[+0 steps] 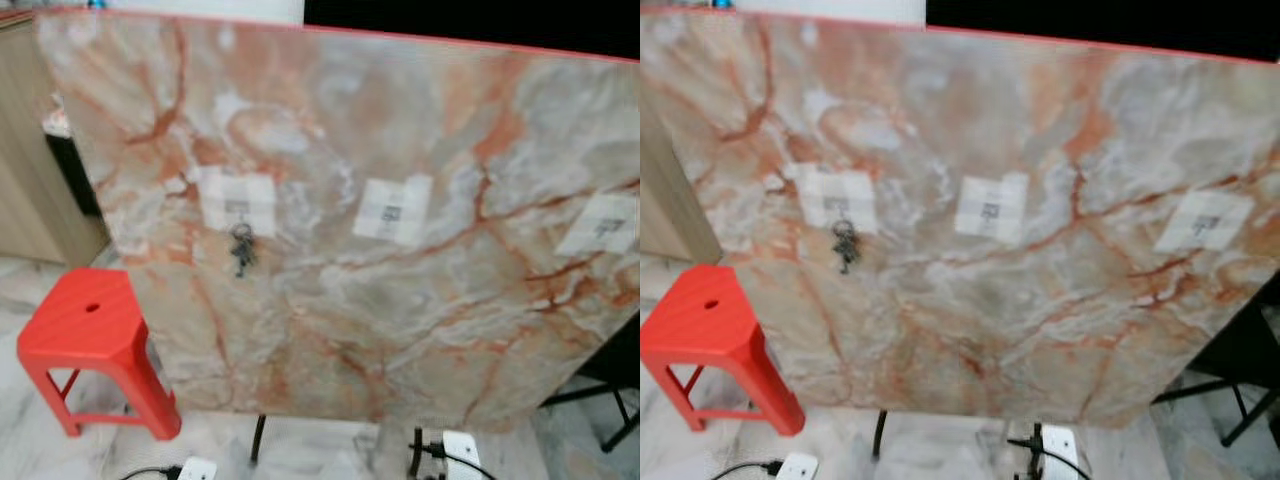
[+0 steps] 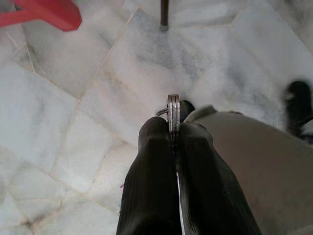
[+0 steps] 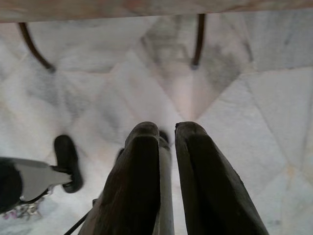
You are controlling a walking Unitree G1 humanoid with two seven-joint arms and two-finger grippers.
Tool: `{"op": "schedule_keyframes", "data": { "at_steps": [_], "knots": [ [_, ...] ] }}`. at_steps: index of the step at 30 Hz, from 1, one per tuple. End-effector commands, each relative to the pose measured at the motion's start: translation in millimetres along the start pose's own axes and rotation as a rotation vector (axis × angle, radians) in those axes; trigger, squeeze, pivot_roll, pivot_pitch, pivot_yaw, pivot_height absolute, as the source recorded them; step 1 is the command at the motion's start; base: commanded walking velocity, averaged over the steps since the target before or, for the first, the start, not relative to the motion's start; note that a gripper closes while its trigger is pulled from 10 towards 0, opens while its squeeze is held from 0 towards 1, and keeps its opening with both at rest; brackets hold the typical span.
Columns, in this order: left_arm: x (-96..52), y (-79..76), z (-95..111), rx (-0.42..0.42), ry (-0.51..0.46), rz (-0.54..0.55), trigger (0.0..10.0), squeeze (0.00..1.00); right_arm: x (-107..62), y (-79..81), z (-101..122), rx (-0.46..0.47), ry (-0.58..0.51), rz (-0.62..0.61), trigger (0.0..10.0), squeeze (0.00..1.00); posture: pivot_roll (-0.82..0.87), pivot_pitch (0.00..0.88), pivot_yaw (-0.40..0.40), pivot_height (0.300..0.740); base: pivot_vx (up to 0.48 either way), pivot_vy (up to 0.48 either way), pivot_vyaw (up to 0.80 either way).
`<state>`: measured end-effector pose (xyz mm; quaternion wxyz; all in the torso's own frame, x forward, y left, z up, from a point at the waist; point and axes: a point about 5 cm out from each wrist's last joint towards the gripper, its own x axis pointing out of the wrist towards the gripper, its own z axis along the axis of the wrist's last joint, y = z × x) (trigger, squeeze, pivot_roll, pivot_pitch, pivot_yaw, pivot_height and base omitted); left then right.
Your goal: Hang keys on a hook
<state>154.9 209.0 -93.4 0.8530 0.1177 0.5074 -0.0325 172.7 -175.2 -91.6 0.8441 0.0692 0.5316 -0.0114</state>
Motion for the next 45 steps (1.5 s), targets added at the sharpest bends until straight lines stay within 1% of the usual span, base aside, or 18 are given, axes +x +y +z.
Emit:
{"op": "schedule_keyframes", "data": {
  "at_steps": [1,9,14,41,43,45],
  "knots": [
    [0.7,-7.7,0.8,-0.005,0.002,-0.019,10.0,0.0,-1.3,-8.8,0.2,-0.007,0.001,-0.022,10.0,0.0,-0.01,0.0,-0.045,0.74,0.0,-0.48,0.0],
    [0.7,-7.8,0.9,-0.003,0.0,-0.021,10.0,0.0,-1.3,-8.7,0.2,-0.005,-0.001,-0.025,10.0,0.0,-0.01,0.0,-0.045,0.74,0.0,-0.48,0.0],
    [0.6,-8.1,0.3,-0.002,0.001,-0.023,10.0,0.0,-1.3,-8.9,-0.7,0.021,-0.011,-0.036,10.0,0.0,-0.01,0.0,-0.041,0.74,0.0,-0.48,0.0],
    [-0.3,-7.2,-3.9,0.017,0.005,-0.028,10.0,0.0,-1.2,-7.3,-6.3,-0.002,0.007,-0.03,10.0,0.0,-0.03,0.0,-0.026,0.74,0.0,-0.48,0.0],
    [-0.3,-6.7,-3.6,0.034,0.003,-0.018,10.0,0.0,-1.2,-7.6,-6.9,0.007,0.008,-0.035,10.0,0.0,-0.02,0.0,-0.025,0.74,0.0,-0.48,0.0],
    [-0.4,-6.6,-3.9,0.015,0.0,-0.012,10.0,0.0,-1.2,-7.7,-7.1,0.009,0.009,-0.038,10.0,0.0,-0.02,0.0,-0.025,0.74,0.0,-0.373,0.0]
  ]
}}
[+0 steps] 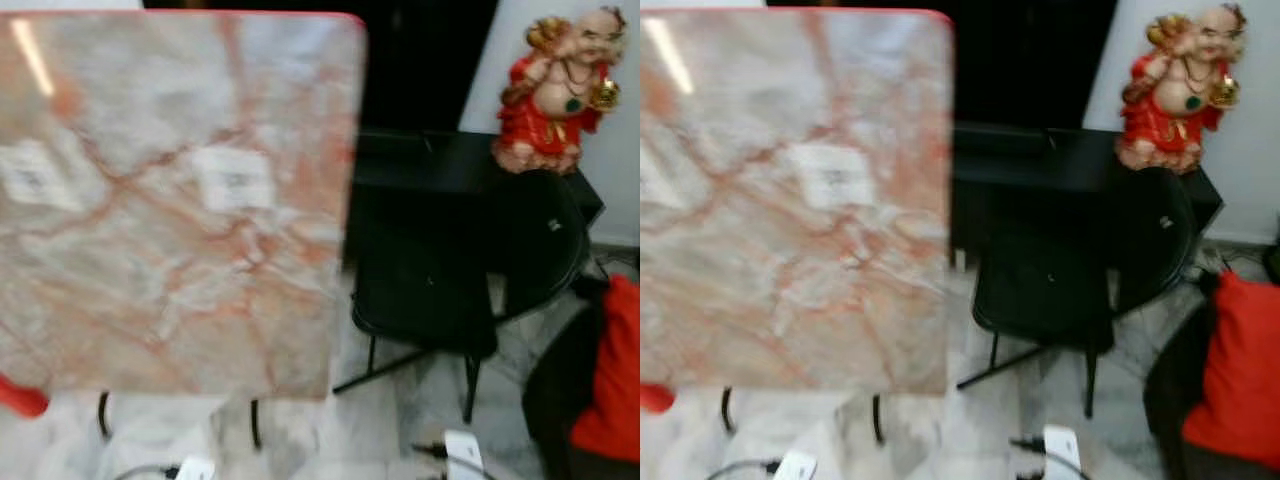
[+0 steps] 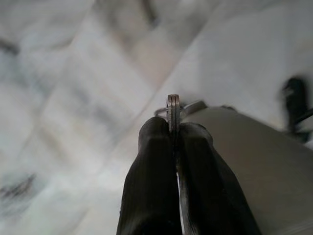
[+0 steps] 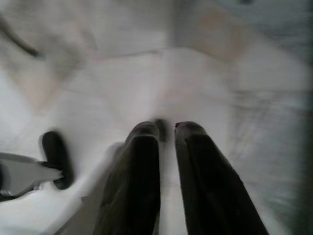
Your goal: Hang keys on a hook
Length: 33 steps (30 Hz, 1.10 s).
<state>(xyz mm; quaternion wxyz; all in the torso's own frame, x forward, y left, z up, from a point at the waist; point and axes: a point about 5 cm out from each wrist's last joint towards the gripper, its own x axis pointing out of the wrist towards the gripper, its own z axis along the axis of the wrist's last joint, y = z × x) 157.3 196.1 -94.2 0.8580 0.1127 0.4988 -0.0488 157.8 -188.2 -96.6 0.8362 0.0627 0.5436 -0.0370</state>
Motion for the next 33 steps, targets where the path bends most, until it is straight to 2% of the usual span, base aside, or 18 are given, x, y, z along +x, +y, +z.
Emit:
{"op": "schedule_keyframes", "data": {
  "at_steps": [1,8,10,12,13,14,16,18,21,22,23,24,25,28,30,31,33],
  "knots": [
    [-1.9,6.3,-8.6,0.005,0.023,0.031,10.0,0.0,0.9,7.2,6.6,-0.008,-0.016,0.014,10.0,0.0,-0.02,0.0,-0.025,0.74,0.0,0.0,0.0],
    [-2.9,11.0,-5.7,-0.039,-0.033,0.147,10.0,0.0,0.8,5.8,7.7,0.006,-0.028,0.009,10.0,0.0,-0.02,0.0,-0.034,0.74,0.0,0.0,0.0],
    [-1.0,28.4,41.0,-0.09,-0.202,0.183,10.0,0.0,0.7,5.2,8.3,0.008,-0.032,0.008,10.0,0.0,-0.02,0.0,-0.038,0.74,0.0,0.0,0.0],
    [-6.4,44.6,87.0,-0.101,-0.389,0.217,10.0,0.0,0.6,4.4,8.7,0.007,-0.034,0.006,10.0,0.0,-0.03,0.0,-0.039,0.74,0.0,0.0,0.0],
    [-6.4,44.6,87.0,-0.101,-0.389,0.217,10.0,0.0,0.6,4.4,8.7,0.007,-0.034,0.006,10.0,0.0,-0.03,0.0,-0.039,0.74,0.0,0.0,0.0],
    [-14.9,51.8,116.3,-0.084,-0.536,0.245,10.0,0.0,0.5,3.6,9.1,0.006,-0.037,0.004,10.0,0.0,-0.03,0.0,-0.04,0.74,0.0,0.0,0.0],
    [-17.5,53.0,123.4,-0.079,-0.574,0.252,10.0,0.0,0.5,3.3,9.2,0.006,-0.037,0.004,10.0,0.0,-0.03,0.0,-0.04,0.74,0.0,0.0,0.0],
    [-27.9,50.9,146.7,-0.022,-0.695,0.279,10.0,0.0,0.4,3.1,9.3,0.004,-0.039,0.005,10.0,0.0,-0.03,0.0,-0.041,0.74,0.0,0.0,0.0],
    [-32.5,49.6,155.0,-0.004,-0.743,0.287,10.0,0.0,0.4,3.0,9.2,0.004,-0.04,0.005,10.0,0.0,-0.03,0.0,-0.041,0.74,0.0,0.0,0.0],
    [-43.2,44.8,168.8,0.026,-0.837,0.297,10.0,0.0,0.3,2.9,9.1,0.0,-0.04,0.008,10.0,0.0,-0.03,0.0,-0.043,0.74,0.0,0.0,0.0],
    [-43.2,44.8,168.8,0.026,-0.837,0.297,10.0,0.0,0.3,2.9,9.1,0.0,-0.04,0.008,10.0,0.0,-0.03,0.0,-0.043,0.74,0.0,0.0,0.0],
    [-54.7,39.5,178.6,0.053,-0.919,0.307,10.0,0.0,0.3,2.7,9.0,-0.004,-0.04,0.011,10.0,0.0,-0.03,0.0,-0.043,0.74,0.0,0.0,0.0],
    [-72.9,32.5,189.1,0.094,-1.026,0.326,10.0,0.0,0.2,2.2,8.7,-0.01,-0.039,0.012,10.0,0.0,-0.03,0.0,-0.043,0.74,0.0,0.0,0.0],
    [-76.9,31.2,190.5,0.106,-1.045,0.332,10.0,0.0,0.2,2.0,8.6,-0.011,-0.039,0.012,10.0,0.0,-0.03,0.0,-0.043,0.74,0.0,0.0,0.0],
    [-91.7,31.0,199.3,0.1,-1.108,0.39,10.0,0.0,0.1,1.5,9.0,-0.016,-0.04,0.012,10.0,0.0,-0.02,0.0,-0.053,0.74,0.0,0.0,0.0],
    [-91.7,31.0,199.3,0.1,-1.108,0.39,10.0,0.0,0.1,1.5,9.0,-0.016,-0.04,0.012,10.0,0.0,-0.02,0.0,-0.053,0.74,0.0,0.0,0.0],
    [-106.6,31.4,212.1,0.104,-1.179,0.452,10.0,0.0,0.0,1.2,10.3,-0.039,-0.045,0.013,10.0,0.0,-0.02,0.0,-0.053,0.74,0.0,0.0,0.0]
  ]
}}
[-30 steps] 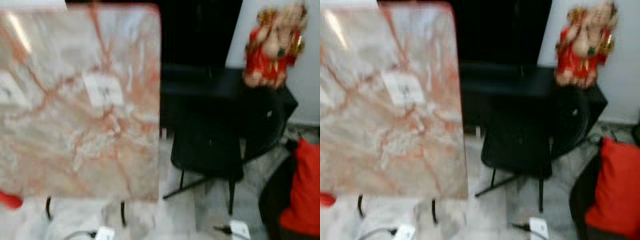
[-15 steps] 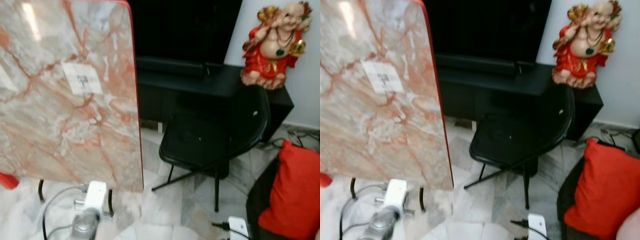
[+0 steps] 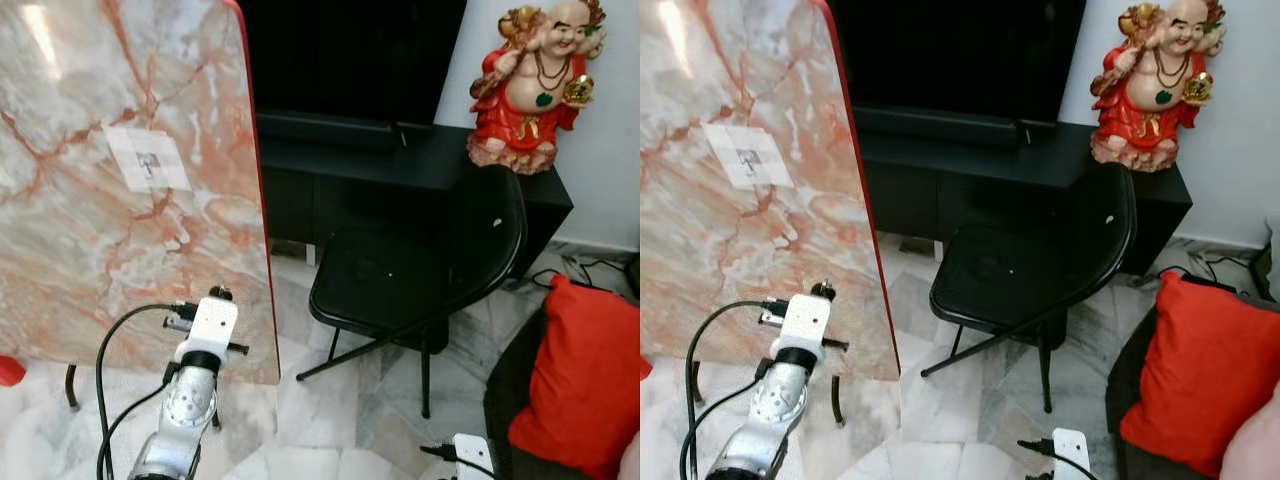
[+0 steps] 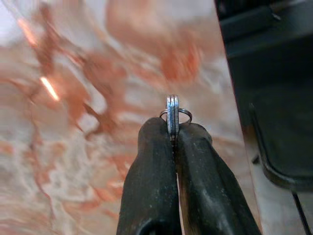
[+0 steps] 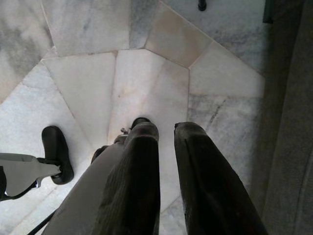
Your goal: Hang keys on a hook
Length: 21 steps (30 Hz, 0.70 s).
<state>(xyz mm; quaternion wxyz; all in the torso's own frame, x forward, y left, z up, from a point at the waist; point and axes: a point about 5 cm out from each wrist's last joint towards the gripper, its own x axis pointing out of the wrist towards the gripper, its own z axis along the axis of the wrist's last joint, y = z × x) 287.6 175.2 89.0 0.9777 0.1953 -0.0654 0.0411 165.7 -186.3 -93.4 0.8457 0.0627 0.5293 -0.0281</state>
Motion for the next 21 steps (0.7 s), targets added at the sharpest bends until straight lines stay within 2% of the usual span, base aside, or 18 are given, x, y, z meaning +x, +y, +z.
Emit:
{"op": "schedule_keyframes", "data": {
  "at_steps": [1,6,10,15,19,21],
  "knots": [
    [7.6,3.7,20.7,0.044,-0.087,0.05,10.0,0.0,-0.3,-2.0,2.8,-0.04,-0.015,-0.005,10.0,0.0,-0.02,0.0,-0.055,0.74,0.0,0.0,0.57],
    [9.1,6.1,30.2,0.071,-0.118,0.06,10.0,0.0,-0.3,-2.2,3.3,-0.045,-0.018,-0.004,10.0,0.0,-0.03,0.0,-0.05,0.74,0.0,0.0,0.71],
    [11.4,9.1,31.4,0.033,-0.116,0.077,10.0,0.0,-0.3,-2.0,3.4,-0.039,-0.02,-0.005,10.0,0.0,-0.03,0.0,-0.05,0.74,0.0,0.0,0.8],
    [10.4,3.8,43.8,-0.095,-0.158,0.068,10.0,0.0,-0.2,-2.0,2.7,-0.024,-0.018,-0.012,10.0,0.0,-0.02,0.0,-0.051,0.74,0.152,0.0,0.0],
    [9.7,2.1,48.6,-0.154,-0.182,0.057,10.0,0.0,-0.2,-2.0,3.0,-0.029,-0.021,-0.011,10.0,0.0,-0.02,0.0,-0.051,0.74,0.273,0.0,0.0],
    [9.6,2.2,49.3,-0.158,-0.186,0.057,10.0,0.0,-0.2,-2.0,3.1,-0.032,-0.023,-0.01,10.0,0.0,-0.03,0.0,-0.05,0.74,0.287,0.0,0.0]
  ]
}}
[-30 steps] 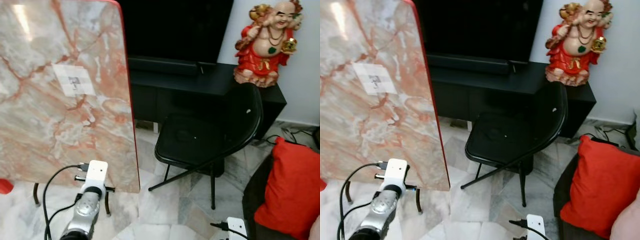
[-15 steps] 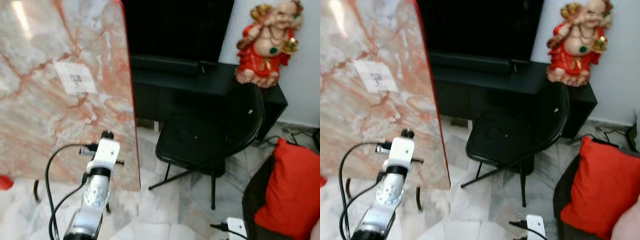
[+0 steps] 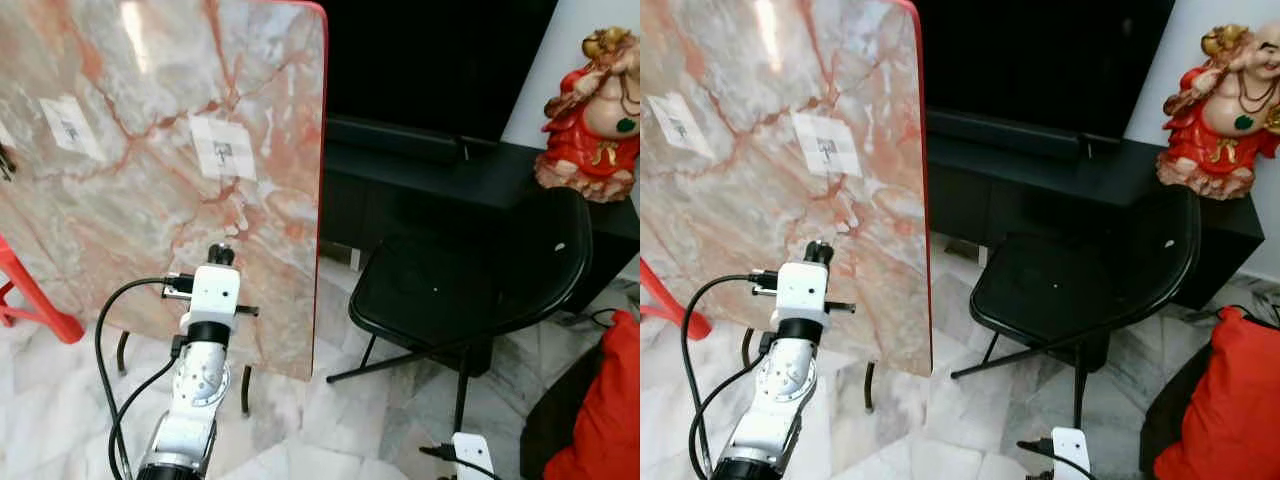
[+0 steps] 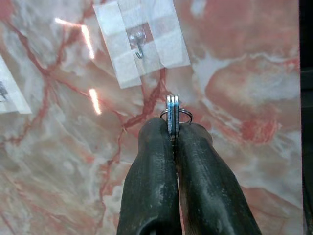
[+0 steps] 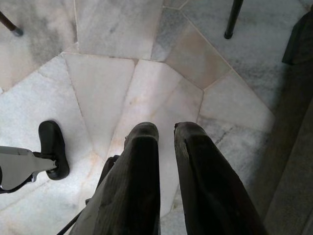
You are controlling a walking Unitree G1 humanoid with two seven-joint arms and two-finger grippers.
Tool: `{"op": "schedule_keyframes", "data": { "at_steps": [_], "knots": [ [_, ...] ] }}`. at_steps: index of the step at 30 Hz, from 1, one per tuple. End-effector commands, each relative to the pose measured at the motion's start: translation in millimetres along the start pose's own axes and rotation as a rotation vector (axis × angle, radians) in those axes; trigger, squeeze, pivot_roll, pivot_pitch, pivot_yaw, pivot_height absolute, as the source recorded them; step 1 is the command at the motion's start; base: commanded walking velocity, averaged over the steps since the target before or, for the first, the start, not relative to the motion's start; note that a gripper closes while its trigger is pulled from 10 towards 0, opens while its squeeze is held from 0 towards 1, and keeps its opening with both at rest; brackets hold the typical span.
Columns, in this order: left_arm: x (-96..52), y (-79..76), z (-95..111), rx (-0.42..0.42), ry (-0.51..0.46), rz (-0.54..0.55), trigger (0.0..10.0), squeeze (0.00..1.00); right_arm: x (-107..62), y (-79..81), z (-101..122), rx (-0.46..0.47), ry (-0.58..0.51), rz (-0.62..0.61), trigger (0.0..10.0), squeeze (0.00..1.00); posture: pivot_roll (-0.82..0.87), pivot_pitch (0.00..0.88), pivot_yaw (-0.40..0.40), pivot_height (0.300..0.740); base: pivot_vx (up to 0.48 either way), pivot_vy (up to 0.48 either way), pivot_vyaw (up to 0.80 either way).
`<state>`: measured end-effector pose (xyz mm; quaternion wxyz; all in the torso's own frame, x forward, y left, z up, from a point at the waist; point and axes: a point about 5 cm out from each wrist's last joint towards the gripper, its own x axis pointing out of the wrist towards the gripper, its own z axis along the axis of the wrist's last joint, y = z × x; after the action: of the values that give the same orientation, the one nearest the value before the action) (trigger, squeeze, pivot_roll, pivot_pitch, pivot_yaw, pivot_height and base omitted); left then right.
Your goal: Hang keys on a hook
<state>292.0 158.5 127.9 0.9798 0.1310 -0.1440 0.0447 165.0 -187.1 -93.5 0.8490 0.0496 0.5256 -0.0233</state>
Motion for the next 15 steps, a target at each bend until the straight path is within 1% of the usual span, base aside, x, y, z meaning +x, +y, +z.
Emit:
{"op": "schedule_keyframes", "data": {
  "at_steps": [1,3,4,8,12,15],
  "knots": [
    [1.7,2.5,7.9,-0.025,-0.039,0.011,10.0,0.0,0.0,-1.3,3.7,-0.007,-0.013,-0.005,10.0,0.0,-0.03,0.0,-0.05,0.74,0.289,0.0,0.0],
    [1.5,3.0,7.9,-0.024,-0.039,0.014,10.0,0.0,-0.1,-1.4,3.8,-0.017,-0.014,-0.003,10.0,0.0,-0.03,0.0,-0.049,0.74,0.289,0.0,0.0],
    [1.9,4.0,7.7,-0.034,-0.034,0.021,10.0,0.0,-0.1,-1.7,4.1,-0.034,-0.013,-0.001,10.0,0.0,-0.03,0.0,-0.049,0.74,0.292,0.0,0.64],
    [2.0,6.0,8.6,-0.072,-0.033,0.027,10.0,0.0,-0.3,-2.6,3.3,-0.037,-0.009,-0.003,10.0,0.0,-0.03,0.0,-0.048,0.74,0.293,0.0,0.74],
    [2.7,5.7,9.3,-0.075,-0.038,0.014,10.0,0.0,-0.3,-2.8,2.8,-0.021,-0.009,-0.01,10.0,0.0,-0.03,0.0,-0.048,0.74,0.294,0.0,0.0],
    [3.5,5.0,11.1,-0.08,-0.049,0.004,10.0,0.0,-0.2,-2.1,2.2,-0.029,-0.007,-0.008,10.0,0.0,-0.03,0.0,-0.045,0.74,0.294,0.0,0.0]
  ]
}}
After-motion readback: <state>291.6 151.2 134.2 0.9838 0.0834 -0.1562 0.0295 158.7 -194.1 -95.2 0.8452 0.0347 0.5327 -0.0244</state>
